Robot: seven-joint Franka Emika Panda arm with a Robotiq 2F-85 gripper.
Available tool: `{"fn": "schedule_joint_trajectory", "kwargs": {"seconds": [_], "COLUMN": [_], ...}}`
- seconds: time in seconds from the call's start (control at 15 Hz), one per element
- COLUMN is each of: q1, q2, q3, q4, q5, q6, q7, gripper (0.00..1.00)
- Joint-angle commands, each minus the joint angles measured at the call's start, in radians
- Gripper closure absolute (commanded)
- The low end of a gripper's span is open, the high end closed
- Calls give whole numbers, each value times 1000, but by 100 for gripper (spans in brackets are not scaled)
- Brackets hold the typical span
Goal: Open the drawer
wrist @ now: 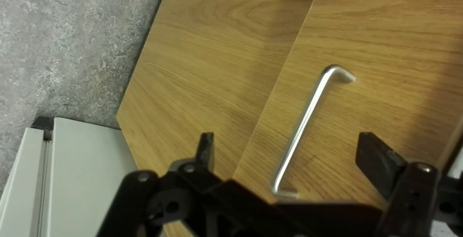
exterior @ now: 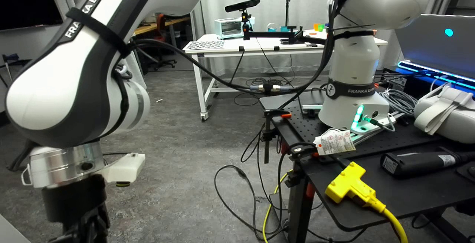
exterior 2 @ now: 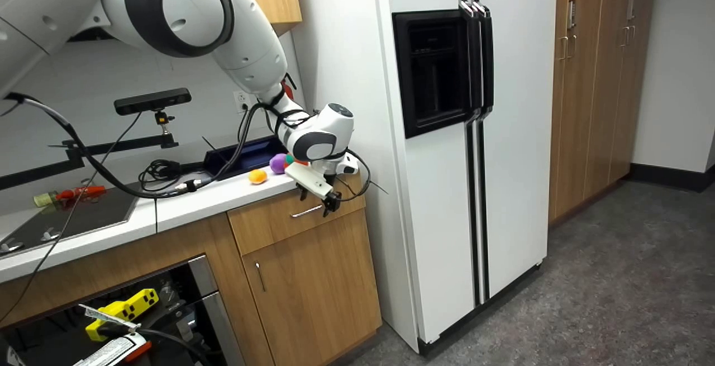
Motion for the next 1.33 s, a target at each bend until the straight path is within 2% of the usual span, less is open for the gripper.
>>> {"fn": "schedule_joint_trajectory", "kwargs": {"seconds": [0.0,0.73,1.27], "q1": [8,26,33], "q2": [50,149,105], "q3": [-2,-10,-57], "q4": [55,144,98], "q5": [-9,-38,-70], "q6": [-17,-33,-15], "q7": [-8,7,31], "gripper": [0,0,0]}}
